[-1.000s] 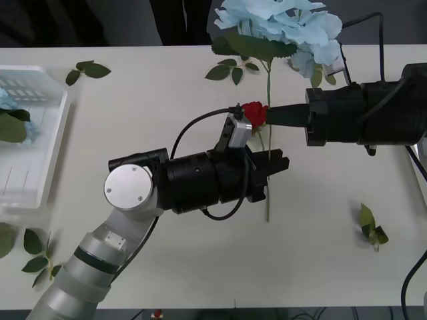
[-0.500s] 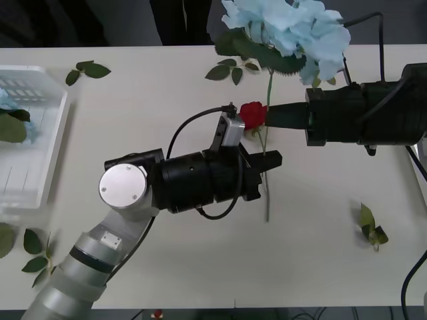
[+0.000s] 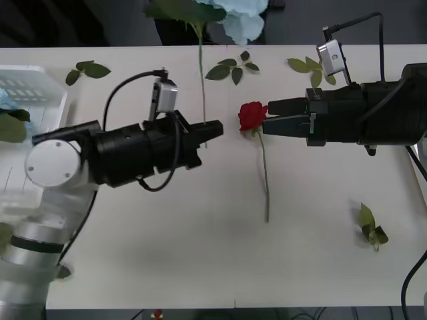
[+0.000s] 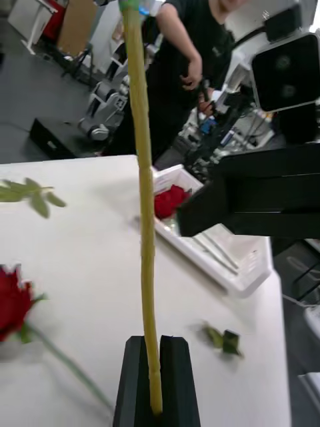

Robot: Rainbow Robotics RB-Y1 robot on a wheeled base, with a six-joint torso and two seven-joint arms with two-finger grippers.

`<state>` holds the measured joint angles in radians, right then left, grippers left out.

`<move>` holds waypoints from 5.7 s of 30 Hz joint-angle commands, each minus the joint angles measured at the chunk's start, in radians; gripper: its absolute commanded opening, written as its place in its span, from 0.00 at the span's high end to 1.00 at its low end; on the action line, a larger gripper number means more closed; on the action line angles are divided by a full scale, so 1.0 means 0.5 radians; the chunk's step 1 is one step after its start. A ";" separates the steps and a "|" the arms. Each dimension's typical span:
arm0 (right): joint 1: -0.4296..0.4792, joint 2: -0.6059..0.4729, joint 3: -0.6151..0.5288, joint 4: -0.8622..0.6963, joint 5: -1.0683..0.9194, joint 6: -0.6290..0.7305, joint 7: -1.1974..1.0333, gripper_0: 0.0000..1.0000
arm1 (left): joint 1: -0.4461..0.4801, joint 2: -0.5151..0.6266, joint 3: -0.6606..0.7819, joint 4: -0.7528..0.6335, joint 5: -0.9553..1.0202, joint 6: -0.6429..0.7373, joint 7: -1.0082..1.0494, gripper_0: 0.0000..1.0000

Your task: Place the red flowers into the right box and the blue flowers into the left box. If a person shows an open palm, hand one flower to the person first, then continue sorting.

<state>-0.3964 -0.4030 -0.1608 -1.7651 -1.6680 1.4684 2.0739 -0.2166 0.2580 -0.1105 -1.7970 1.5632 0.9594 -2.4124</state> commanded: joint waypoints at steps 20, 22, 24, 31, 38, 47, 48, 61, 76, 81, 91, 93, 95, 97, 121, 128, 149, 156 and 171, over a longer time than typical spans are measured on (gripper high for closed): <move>-0.256 -0.139 -0.037 -0.059 0.968 0.297 -0.518 0.00 | -0.018 0.496 1.408 -0.155 -1.270 0.637 0.652 1.00; -0.272 -0.148 0.018 -0.059 1.090 0.300 -0.644 0.00 | -0.003 0.524 1.451 -0.152 -1.378 0.640 0.655 1.00; -0.287 -0.161 0.107 -0.059 1.259 0.291 -0.813 0.00 | 0.037 0.558 1.516 -0.149 -1.457 0.640 0.659 1.00; -0.309 -0.219 0.423 -0.059 1.710 0.257 -1.206 0.00 | 0.132 0.674 1.730 0.146 -1.329 0.588 0.613 1.00; -0.342 -0.231 0.742 -0.059 2.051 0.180 -1.528 0.00 | 0.246 0.855 1.737 0.428 -1.273 0.348 0.527 1.00; -0.342 -0.170 1.058 0.033 2.391 -0.028 -1.706 0.00 | 0.255 0.892 1.641 0.707 -1.368 0.035 0.505 1.00; -0.345 -0.157 1.067 0.070 2.400 -0.059 -1.706 0.00 | 0.255 0.892 1.623 0.741 -1.356 -0.004 0.505 1.00; -0.428 0.103 1.107 0.481 2.646 -0.277 -1.715 0.00 | 0.258 0.892 1.510 0.845 -1.273 -0.164 0.484 0.36; -0.450 0.208 1.159 0.745 2.787 -0.461 -1.736 0.00 | 0.258 0.892 1.497 0.845 -1.163 -0.093 0.441 0.00; -0.450 0.220 1.159 0.763 2.781 -0.464 -1.752 0.00 | 0.258 0.892 1.497 0.845 -1.163 -0.093 0.435 0.00; -0.450 0.232 1.181 0.843 2.765 -0.574 -1.773 1.00 | 0.258 0.892 1.497 0.845 -1.160 -0.097 0.419 0.00; -0.450 0.232 1.181 0.846 2.768 -0.577 -1.773 1.00 | 0.258 0.892 1.497 0.845 -1.160 -0.097 0.419 0.00; -0.453 0.232 1.178 0.846 2.772 -0.574 -1.776 1.00 | 0.258 0.892 1.497 0.845 -1.160 -0.100 0.416 0.00; -0.465 0.217 1.181 0.846 2.768 -0.574 -1.773 1.00 | 0.258 0.892 1.497 0.845 -1.163 -0.097 0.413 0.00; -0.201 -0.053 0.343 -0.486 2.152 -0.553 -1.043 1.00 | 0.258 0.892 1.500 0.845 -1.163 -0.100 0.410 0.00; -0.198 -0.029 0.463 -0.440 2.130 -1.397 -0.810 1.00 | 0.258 0.892 1.500 0.845 -1.160 -0.103 0.410 0.00; -0.198 -0.035 0.641 -0.409 2.078 -2.068 -0.739 1.00 | 0.258 0.892 1.500 0.833 -1.163 -0.103 0.410 0.00; -0.195 -0.038 0.641 -0.409 2.066 -2.072 -0.730 1.00 | 0.258 0.892 1.497 0.833 -1.160 -0.103 0.410 0.00; -0.183 -0.041 0.641 -0.424 2.057 -2.078 -0.709 0.00 | 0.258 0.892 1.494 0.833 -1.163 -0.103 0.410 0.00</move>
<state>-0.4690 -0.4376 0.1578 -1.9496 -0.6272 0.4426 1.6713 -0.0892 0.6745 0.6270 -1.3546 0.9831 0.9128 -2.1640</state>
